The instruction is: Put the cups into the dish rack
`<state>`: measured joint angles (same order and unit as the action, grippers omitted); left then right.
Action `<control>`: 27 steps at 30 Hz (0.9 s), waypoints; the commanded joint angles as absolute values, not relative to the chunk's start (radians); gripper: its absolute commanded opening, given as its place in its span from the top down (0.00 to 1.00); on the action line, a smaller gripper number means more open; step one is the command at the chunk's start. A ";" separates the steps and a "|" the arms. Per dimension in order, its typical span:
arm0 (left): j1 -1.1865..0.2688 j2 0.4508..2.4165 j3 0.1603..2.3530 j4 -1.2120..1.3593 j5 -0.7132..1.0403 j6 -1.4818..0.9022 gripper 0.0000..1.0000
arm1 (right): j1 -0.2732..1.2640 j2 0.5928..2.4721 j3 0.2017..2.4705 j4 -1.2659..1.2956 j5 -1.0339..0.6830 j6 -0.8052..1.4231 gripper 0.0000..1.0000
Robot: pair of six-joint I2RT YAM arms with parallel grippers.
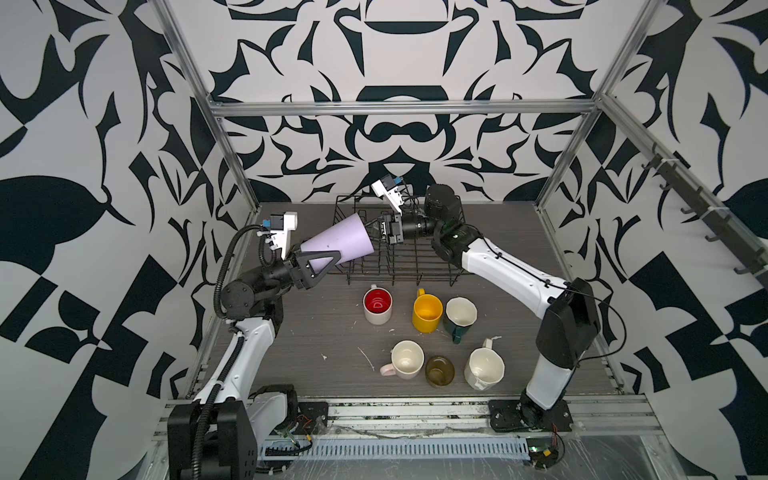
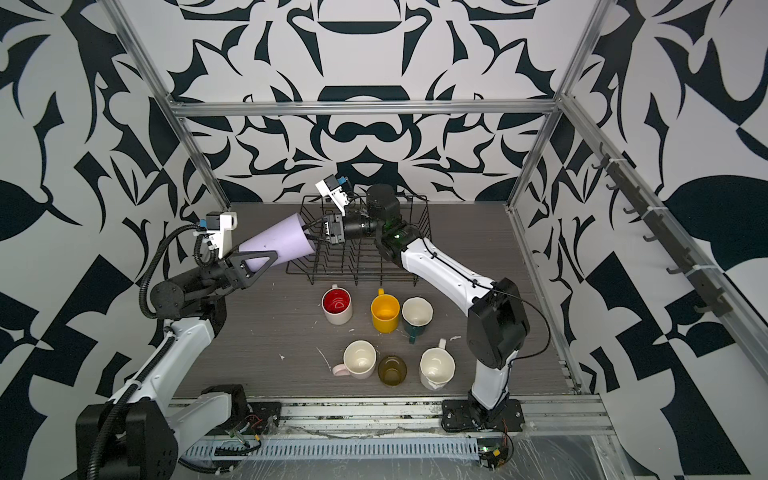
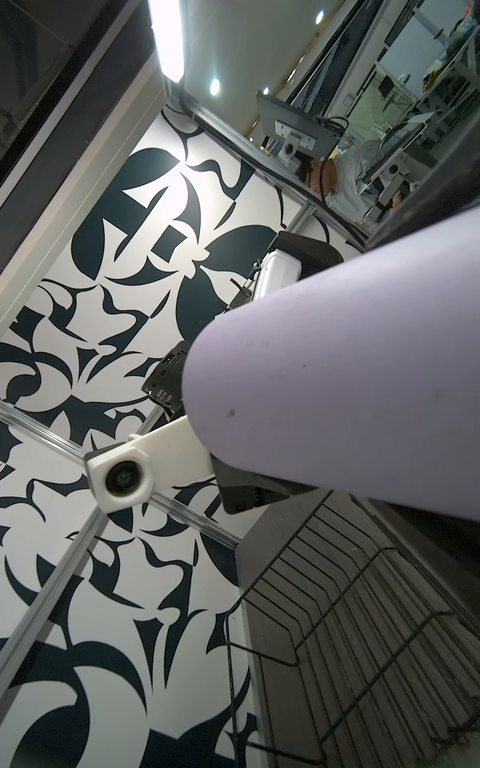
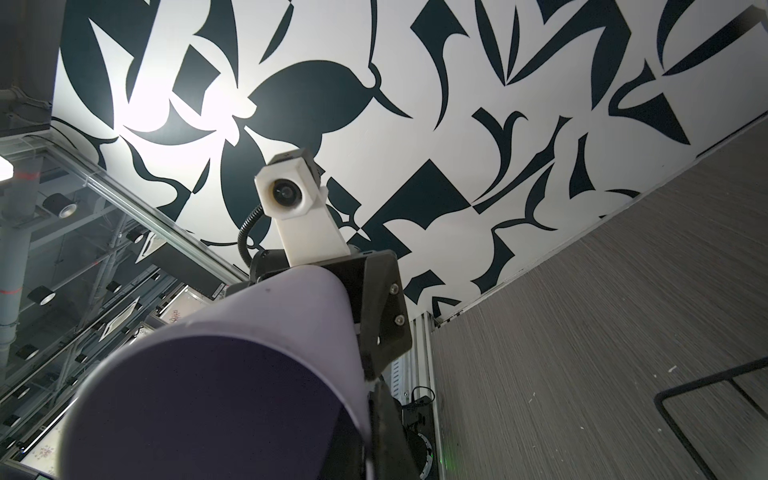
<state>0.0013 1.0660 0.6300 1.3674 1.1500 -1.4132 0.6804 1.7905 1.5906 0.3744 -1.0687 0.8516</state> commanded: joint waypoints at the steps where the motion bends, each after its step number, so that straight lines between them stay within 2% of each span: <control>1: -0.049 1.067 0.661 1.440 1.252 -1.428 0.26 | 0.722 1.816 1.631 0.400 -0.971 0.848 1.00; 4: -0.050 1.079 0.674 1.440 1.249 -1.437 0.37 | 0.721 1.816 1.623 0.391 -0.971 0.841 1.00; 5: -0.049 1.082 0.680 1.440 1.247 -1.438 0.44 | 0.721 1.813 1.620 0.390 -0.970 0.841 1.00; 7: -0.049 1.085 0.692 1.439 1.243 -1.440 0.63 | 0.721 1.810 1.613 0.381 -0.967 0.833 1.00; 8: -0.049 1.087 0.696 1.437 1.240 -1.439 0.69 | 0.721 1.807 1.609 0.379 -0.965 0.829 1.00; 10: -0.049 1.092 0.708 1.430 1.233 -1.440 0.74 | 0.719 1.799 1.596 0.376 -0.962 0.826 1.00; 12: -0.049 1.097 0.718 1.421 1.232 -1.438 0.83 | 0.711 1.789 1.583 0.376 -0.957 0.825 0.90; 15: -0.046 1.105 0.742 1.353 1.240 -1.401 0.99 | 0.675 1.760 1.547 0.376 -0.938 0.830 0.62; 19: -0.039 1.096 0.824 1.022 1.253 -1.223 1.00 | 0.583 1.687 1.465 0.369 -0.877 0.841 0.39; 21: -0.038 1.074 0.878 0.766 1.236 -1.058 1.00 | 0.537 1.644 1.419 0.336 -0.835 0.821 0.34; 23: -0.039 1.042 0.954 0.381 1.174 -0.794 1.00 | 0.504 1.590 1.373 0.252 -0.767 0.756 0.29; 25: -0.050 1.019 1.065 -0.028 1.036 -0.486 1.00 | 0.482 1.527 1.343 0.126 -0.673 0.653 0.26; 27: -0.054 1.027 1.130 -0.166 0.952 -0.395 1.00 | 0.482 1.466 1.334 -0.023 -0.542 0.529 0.22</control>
<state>-0.0448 1.0676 1.0359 0.3069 1.0946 -0.7658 0.4778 1.5547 1.3418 0.1627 -0.7387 0.7128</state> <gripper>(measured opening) 0.740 0.774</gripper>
